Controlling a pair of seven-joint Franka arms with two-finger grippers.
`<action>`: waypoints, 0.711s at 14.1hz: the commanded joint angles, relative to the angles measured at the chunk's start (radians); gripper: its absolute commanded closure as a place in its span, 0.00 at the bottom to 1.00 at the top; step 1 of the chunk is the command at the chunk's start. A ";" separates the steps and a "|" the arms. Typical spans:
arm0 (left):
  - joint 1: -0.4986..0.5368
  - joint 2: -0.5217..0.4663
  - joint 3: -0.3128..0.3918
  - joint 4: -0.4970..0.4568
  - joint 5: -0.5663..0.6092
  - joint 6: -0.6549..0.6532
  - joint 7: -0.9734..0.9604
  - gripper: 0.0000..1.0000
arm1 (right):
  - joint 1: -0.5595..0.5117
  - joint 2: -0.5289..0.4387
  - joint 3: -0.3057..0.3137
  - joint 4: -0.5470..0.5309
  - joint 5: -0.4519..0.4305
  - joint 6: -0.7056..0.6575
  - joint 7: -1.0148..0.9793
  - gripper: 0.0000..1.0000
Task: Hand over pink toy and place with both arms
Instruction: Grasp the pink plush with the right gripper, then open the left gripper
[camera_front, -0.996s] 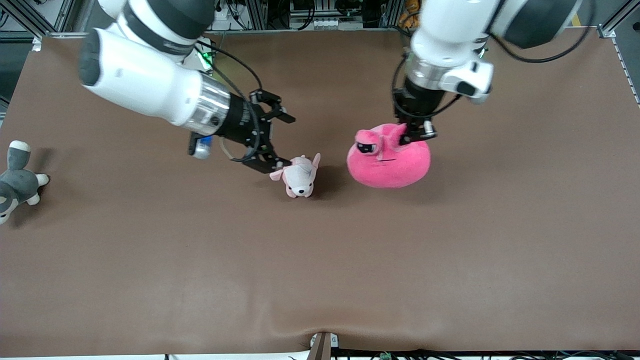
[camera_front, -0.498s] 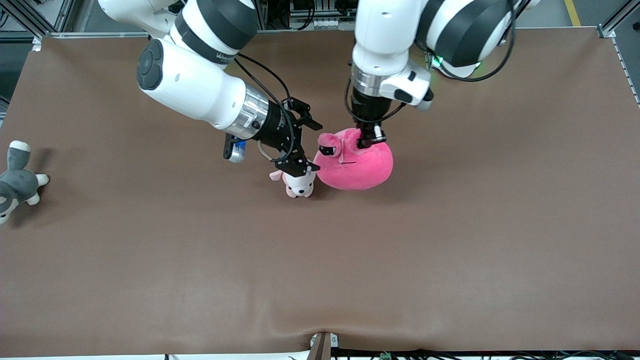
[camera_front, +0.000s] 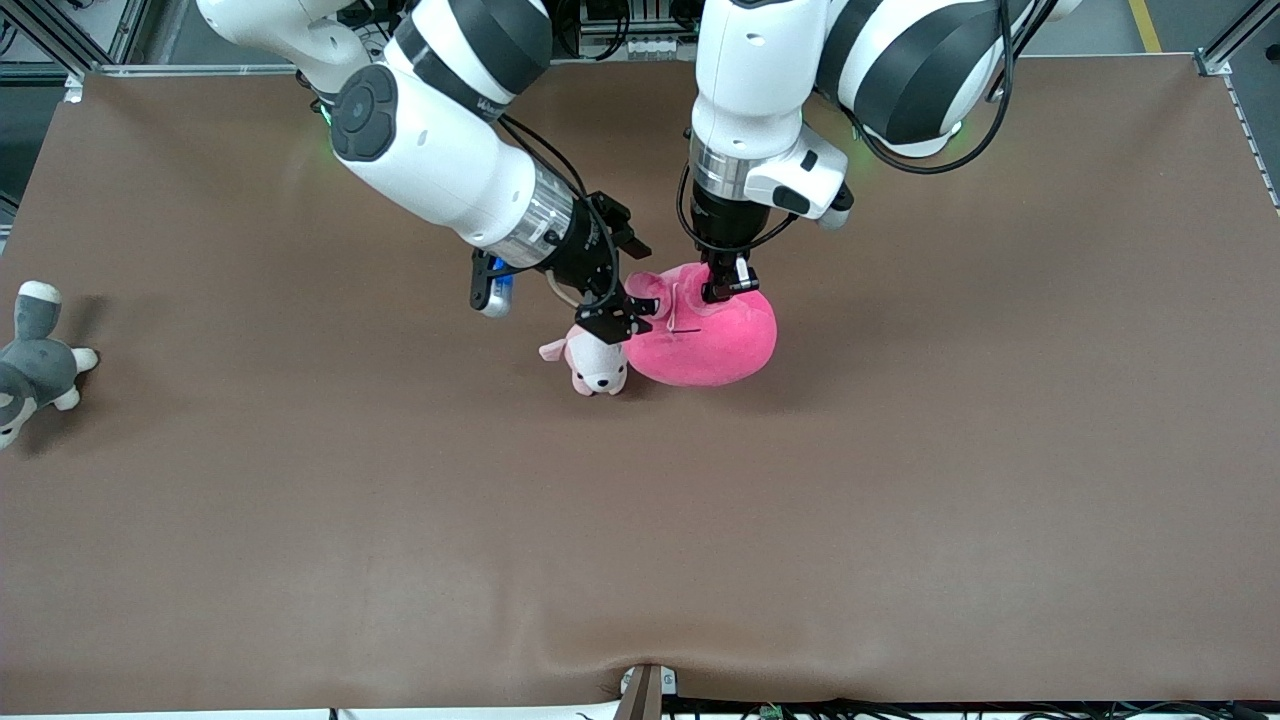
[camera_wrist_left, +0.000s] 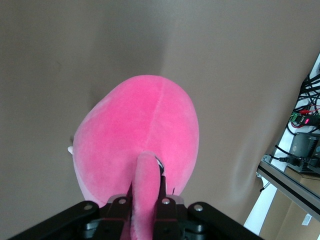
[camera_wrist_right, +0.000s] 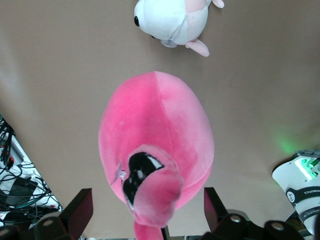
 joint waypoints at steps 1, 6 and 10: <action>-0.014 0.014 0.000 0.036 0.029 -0.017 -0.055 1.00 | 0.010 -0.006 -0.009 -0.001 -0.018 0.003 0.023 0.49; -0.012 0.014 0.001 0.036 0.029 -0.015 -0.055 1.00 | 0.010 -0.009 -0.009 0.006 -0.020 0.010 0.021 0.98; -0.012 0.014 0.007 0.036 0.029 -0.015 -0.054 1.00 | 0.001 -0.011 -0.009 0.011 -0.014 0.007 0.049 1.00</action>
